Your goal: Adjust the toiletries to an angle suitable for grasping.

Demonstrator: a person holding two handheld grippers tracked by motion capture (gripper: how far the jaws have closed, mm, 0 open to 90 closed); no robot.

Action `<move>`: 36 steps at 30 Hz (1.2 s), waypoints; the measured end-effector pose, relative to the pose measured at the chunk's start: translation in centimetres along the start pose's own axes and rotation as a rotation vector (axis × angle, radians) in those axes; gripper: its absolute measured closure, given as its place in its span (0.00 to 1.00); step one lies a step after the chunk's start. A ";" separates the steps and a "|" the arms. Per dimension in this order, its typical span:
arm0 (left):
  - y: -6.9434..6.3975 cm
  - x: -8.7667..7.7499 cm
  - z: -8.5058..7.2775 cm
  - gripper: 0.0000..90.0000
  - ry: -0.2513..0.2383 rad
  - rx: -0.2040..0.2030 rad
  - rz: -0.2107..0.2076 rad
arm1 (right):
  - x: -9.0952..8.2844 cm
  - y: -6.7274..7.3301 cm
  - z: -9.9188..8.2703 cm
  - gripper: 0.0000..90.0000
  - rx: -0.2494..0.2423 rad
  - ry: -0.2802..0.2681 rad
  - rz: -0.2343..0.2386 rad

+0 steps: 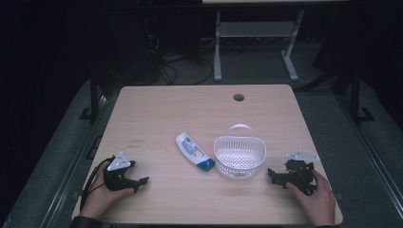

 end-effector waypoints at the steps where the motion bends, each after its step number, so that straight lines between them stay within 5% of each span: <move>1: 0.0 0.0 0.0 0.15 0.001 0.000 0.000 | 0.0 0.0 0.0 0.00 0.000 0.000 0.000; 10: 0.0 0.0 0.0 0.17 -0.006 -0.010 0.015 | 0.0 0.0 0.0 0.00 0.000 0.000 0.000; 13: 0.0 -0.4 0.3 0.31 0.004 -0.012 0.014 | 0.0 0.0 0.0 0.00 0.000 0.000 0.000; 20: -0.1 -0.7 1.0 0.41 -0.009 -0.036 -0.004 | 0.0 0.0 0.0 0.00 0.000 0.000 0.000; 36: -0.5 -0.5 3.9 1.00 -0.057 -0.088 -0.100 | 0.0 0.0 0.0 0.00 0.000 0.000 0.000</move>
Point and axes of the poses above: each handheld gripper's, and its own axes: x roughly forward along the jaws, z roughly out of its top, y roughly to its left, the point moved 1 cm from there along x, roughly forward along the jaws, and after that the axes turned 10 degrees about -y, right-handed, at the moved point
